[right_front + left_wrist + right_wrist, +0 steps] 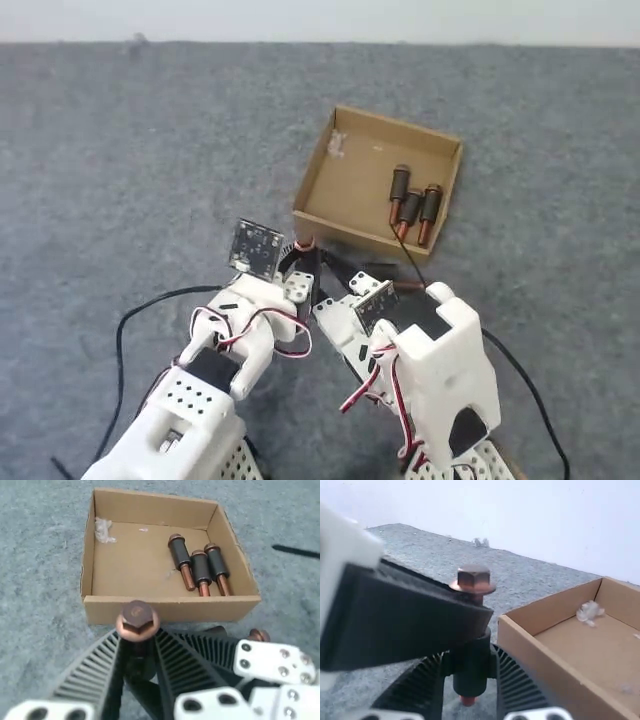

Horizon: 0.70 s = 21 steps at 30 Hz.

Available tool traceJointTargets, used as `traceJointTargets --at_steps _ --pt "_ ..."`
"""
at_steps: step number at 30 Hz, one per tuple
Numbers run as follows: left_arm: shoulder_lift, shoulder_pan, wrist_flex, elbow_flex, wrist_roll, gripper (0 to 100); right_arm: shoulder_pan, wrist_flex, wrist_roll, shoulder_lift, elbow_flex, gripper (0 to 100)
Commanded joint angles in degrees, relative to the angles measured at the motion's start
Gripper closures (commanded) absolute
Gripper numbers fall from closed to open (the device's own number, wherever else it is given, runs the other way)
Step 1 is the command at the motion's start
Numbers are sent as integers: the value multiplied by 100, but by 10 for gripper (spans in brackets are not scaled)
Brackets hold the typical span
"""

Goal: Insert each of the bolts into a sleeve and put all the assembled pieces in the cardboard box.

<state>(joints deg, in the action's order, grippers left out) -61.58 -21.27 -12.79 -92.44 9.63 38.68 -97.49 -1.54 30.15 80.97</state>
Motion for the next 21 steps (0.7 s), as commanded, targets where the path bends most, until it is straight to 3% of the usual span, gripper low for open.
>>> traceJointTargets --at_steps 1,4,7,15,21 --pt "-53 -105 -44 -40 -149 820 -180 -171 -62 -110 9 993" --pt "-53 26 -44 -40 167 687 -189 -171 -62 -110 0 993" --pt "-62 193 -26 13 387 618 -189 -171 -62 -110 -9 993" --pt "-62 853 -44 576 1116 617 -189 -127 -62 -110 -18 993" --pt "-70 905 -44 629 1310 617 -189 -119 -62 -110 -26 993"
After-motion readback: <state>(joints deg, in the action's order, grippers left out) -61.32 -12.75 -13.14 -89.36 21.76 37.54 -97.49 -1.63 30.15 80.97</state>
